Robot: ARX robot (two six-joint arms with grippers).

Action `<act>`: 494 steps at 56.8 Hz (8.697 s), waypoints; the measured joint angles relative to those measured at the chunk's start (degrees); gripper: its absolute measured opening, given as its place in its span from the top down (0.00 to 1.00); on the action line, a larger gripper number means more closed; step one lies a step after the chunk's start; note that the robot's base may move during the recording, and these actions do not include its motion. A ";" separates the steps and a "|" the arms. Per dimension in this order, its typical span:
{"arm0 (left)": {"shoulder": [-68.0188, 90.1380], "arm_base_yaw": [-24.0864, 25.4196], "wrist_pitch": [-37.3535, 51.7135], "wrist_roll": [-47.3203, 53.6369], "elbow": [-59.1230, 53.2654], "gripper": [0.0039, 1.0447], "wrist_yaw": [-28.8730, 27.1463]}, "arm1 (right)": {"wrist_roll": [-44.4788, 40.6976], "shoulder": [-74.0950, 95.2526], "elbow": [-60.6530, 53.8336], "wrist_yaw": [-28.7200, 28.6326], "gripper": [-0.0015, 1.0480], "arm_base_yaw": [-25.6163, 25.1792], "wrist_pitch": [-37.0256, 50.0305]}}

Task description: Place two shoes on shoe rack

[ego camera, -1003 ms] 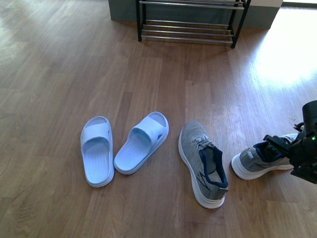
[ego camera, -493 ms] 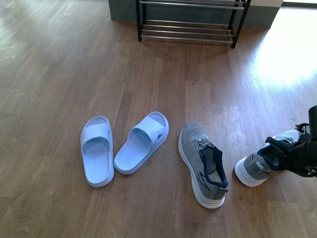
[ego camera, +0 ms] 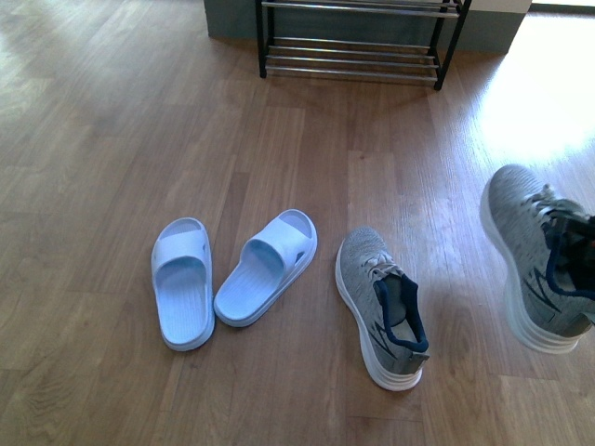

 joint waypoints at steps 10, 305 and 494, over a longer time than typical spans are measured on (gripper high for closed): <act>0.00 0.00 0.02 0.00 0.00 0.09 0.00 | -2.95 -14.47 -11.80 -3.19 0.99 -2.99 1.11; 159.84 -34.67 -1.33 -32.96 84.59 0.09 -18.36 | -3.98 -59.43 -35.41 -13.22 0.99 -11.50 -4.33; 93.26 -29.20 10.82 -34.14 38.66 0.99 -29.83 | -3.98 -59.43 -35.41 -13.22 0.99 -11.50 -4.33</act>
